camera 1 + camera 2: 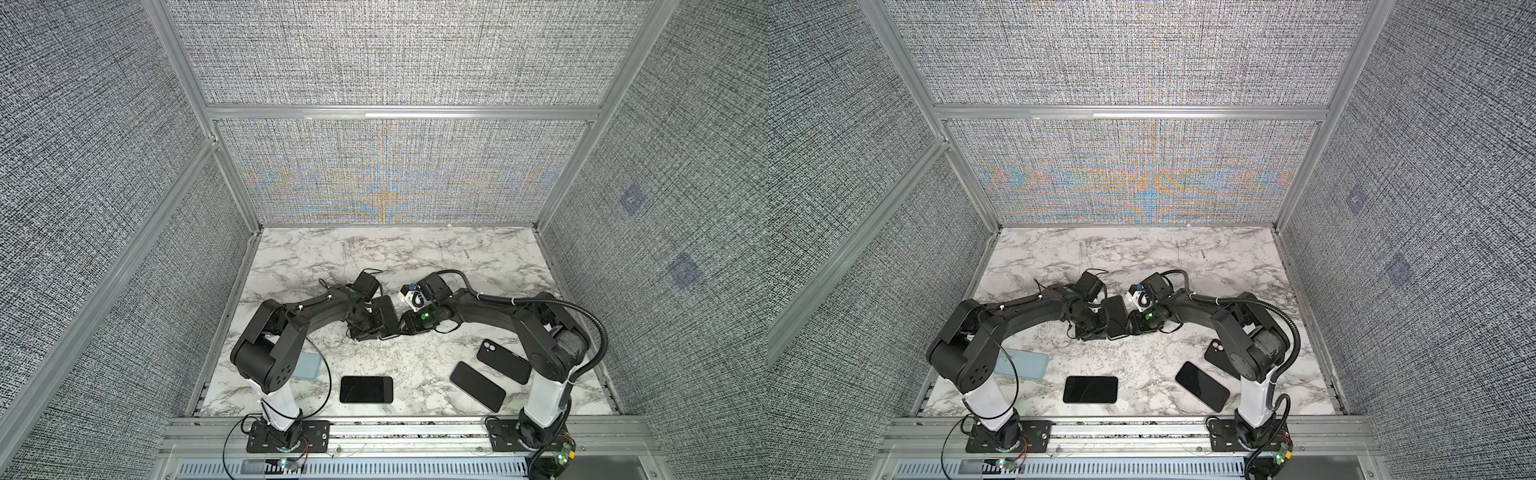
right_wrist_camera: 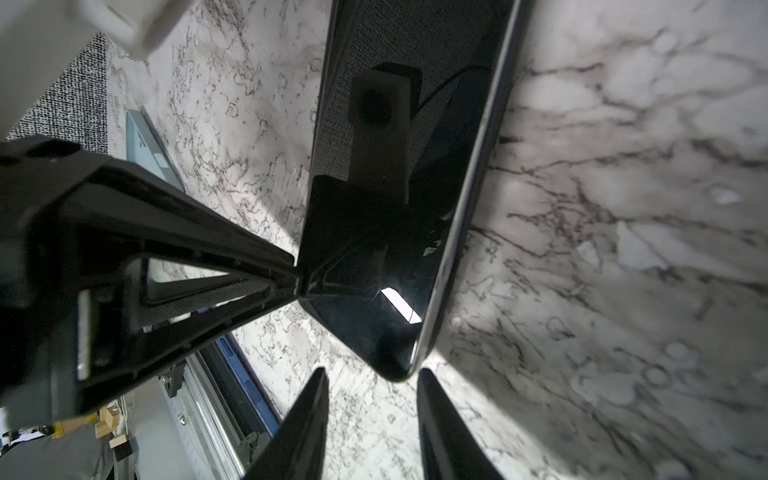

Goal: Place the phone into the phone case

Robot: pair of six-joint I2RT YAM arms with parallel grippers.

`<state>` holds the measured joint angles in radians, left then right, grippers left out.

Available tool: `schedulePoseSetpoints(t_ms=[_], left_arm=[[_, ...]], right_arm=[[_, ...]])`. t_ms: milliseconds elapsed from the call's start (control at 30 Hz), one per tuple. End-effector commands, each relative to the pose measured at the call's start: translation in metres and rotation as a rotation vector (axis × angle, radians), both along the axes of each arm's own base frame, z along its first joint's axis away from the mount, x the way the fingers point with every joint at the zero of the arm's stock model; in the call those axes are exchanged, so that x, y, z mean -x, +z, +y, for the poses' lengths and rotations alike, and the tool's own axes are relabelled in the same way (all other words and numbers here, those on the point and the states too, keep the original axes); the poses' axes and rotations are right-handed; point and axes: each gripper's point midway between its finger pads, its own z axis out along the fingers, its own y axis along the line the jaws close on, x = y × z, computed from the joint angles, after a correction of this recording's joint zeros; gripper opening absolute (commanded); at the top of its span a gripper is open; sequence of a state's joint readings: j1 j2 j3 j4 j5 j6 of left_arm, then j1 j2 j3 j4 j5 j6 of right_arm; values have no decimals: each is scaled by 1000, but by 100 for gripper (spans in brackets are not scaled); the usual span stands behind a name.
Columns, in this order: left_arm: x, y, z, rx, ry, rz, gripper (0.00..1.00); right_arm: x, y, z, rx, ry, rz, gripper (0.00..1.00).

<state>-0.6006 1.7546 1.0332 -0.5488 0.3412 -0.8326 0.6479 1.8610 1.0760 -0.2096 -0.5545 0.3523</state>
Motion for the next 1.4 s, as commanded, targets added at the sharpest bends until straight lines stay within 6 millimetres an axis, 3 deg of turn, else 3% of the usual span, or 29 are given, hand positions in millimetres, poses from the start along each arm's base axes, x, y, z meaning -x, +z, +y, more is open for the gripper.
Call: schedulePoseSetpoints(t_ms=[0,300,733,1133,1367], left_arm=[[1,0,7,-37,-8,-7,18],[2,-6,3,-20,-14,6,13],[13,-24,12,-51,-13,43,8],[12,-19,22,-90,-18,15,8],[2,4,19,-77,-33,-35,25]], right_arm=[[-2,2,1,-1,5,-6,38],[-5,5,2,7,3,-18,38],[1,-3,4,52,20,-29,38],[6,-2,8,89,42,-52,36],[5,2,2,126,47,-75,36]])
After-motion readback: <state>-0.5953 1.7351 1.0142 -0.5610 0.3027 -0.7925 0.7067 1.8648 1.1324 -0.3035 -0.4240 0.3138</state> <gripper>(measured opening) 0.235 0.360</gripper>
